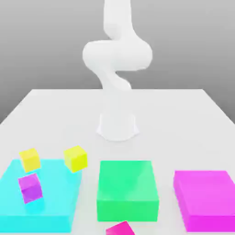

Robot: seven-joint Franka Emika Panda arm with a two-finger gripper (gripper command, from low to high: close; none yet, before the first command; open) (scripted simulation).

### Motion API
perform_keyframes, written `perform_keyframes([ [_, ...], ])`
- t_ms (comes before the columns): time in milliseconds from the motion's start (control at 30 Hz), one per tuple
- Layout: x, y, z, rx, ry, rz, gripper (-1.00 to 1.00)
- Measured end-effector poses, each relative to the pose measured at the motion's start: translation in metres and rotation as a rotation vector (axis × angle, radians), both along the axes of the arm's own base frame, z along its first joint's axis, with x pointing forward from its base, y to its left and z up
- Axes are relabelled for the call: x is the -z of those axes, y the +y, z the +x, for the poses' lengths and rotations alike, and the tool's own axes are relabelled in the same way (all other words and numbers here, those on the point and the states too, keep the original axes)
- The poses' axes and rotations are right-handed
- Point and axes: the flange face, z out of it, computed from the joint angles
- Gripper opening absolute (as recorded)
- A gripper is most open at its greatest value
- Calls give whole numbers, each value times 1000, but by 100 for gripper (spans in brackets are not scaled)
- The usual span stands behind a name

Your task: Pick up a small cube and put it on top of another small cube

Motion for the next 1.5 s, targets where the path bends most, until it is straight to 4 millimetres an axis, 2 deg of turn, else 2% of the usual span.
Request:
perform_keyframes([
  [233, 99, 2, 81, -110, 179, -29, 0],
  [367, 163, 5, 115, -168, 278, -49, 0],
  [500, 231, 8, 139, -226, 375, -73, 0],
  [733, 356, 13, 159, -325, 546, -123, 0],
  [933, 463, 11, 153, -407, 692, -176, 0],
  [1067, 524, 11, 151, -422, 716, -186, 0],
  [1100, 538, 11, 151, -422, 717, -186, -100],
  [1267, 538, 11, 150, -423, 718, -186, -100],
  [1300, 545, 11, 150, -423, 719, -186, -100],
  [1333, 541, 11, 150, -423, 719, -186, -100],
  [1467, 493, 10, 150, -423, 718, -186, -100],
  [1500, 479, -2, 149, -401, 720, -182, -100],
])
